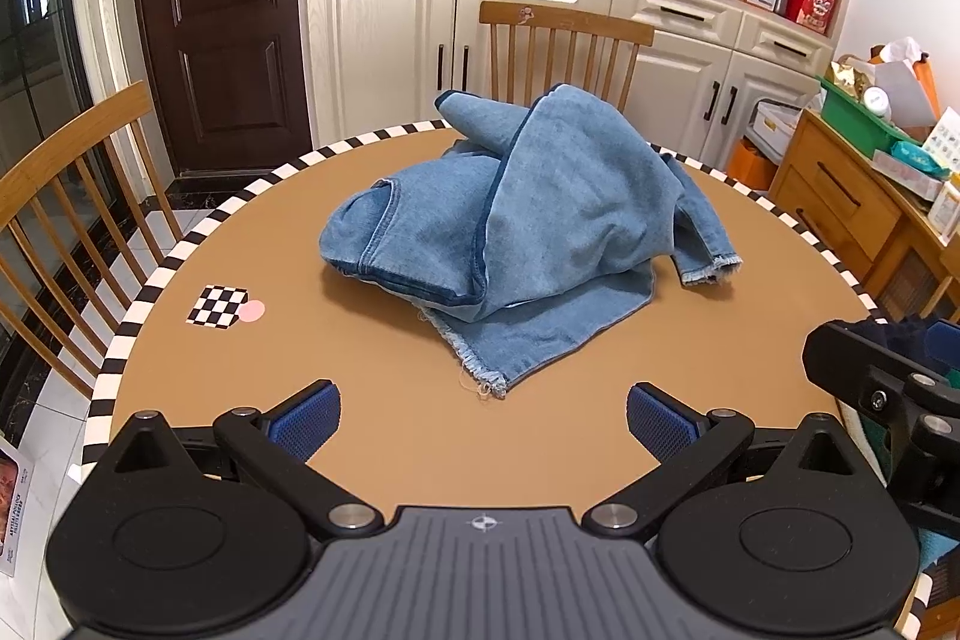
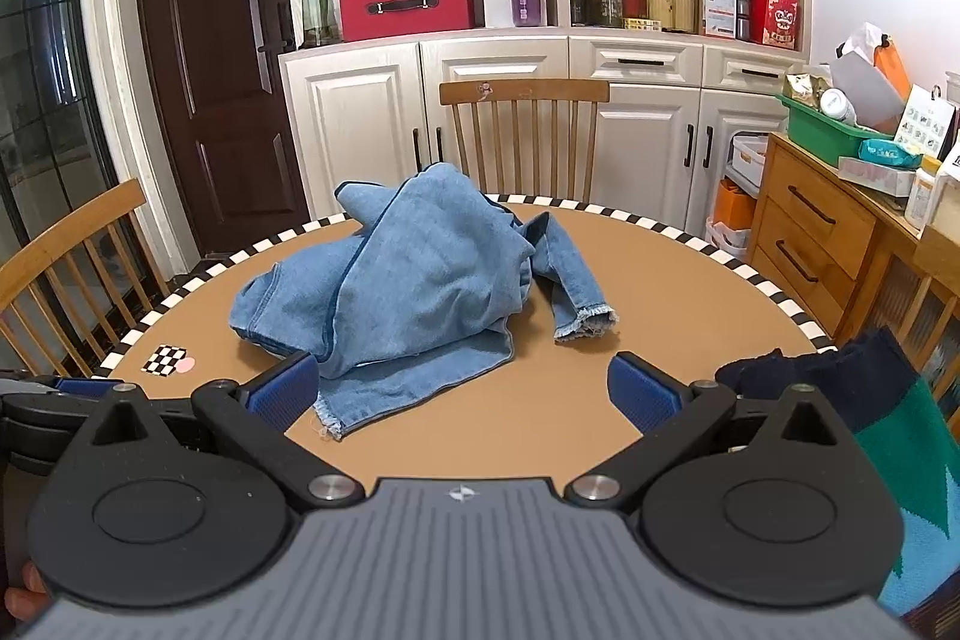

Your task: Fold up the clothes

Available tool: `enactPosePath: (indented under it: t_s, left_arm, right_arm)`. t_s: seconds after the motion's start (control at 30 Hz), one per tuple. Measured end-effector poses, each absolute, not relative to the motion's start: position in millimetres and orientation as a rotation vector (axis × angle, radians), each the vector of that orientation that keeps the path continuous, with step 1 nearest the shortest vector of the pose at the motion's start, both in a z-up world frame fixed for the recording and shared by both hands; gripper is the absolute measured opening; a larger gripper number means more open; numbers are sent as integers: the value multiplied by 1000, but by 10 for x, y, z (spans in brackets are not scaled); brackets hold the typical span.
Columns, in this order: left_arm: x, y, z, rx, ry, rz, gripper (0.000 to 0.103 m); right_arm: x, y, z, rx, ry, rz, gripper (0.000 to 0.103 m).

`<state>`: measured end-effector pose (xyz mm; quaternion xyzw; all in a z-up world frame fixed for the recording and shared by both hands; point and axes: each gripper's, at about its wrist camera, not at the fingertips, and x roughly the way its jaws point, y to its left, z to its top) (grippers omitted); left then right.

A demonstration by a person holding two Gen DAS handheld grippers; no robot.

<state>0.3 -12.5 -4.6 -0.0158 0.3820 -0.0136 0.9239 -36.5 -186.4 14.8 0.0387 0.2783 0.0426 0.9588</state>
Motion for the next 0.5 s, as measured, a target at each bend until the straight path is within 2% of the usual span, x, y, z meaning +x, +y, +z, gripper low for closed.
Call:
enactPosePath:
  t_s: [0.5]
  left_arm:
    - [-8,-144,-52,-24,791,-37,103]
  right_arm:
    - [-371,-1873,131,75,579,89,103]
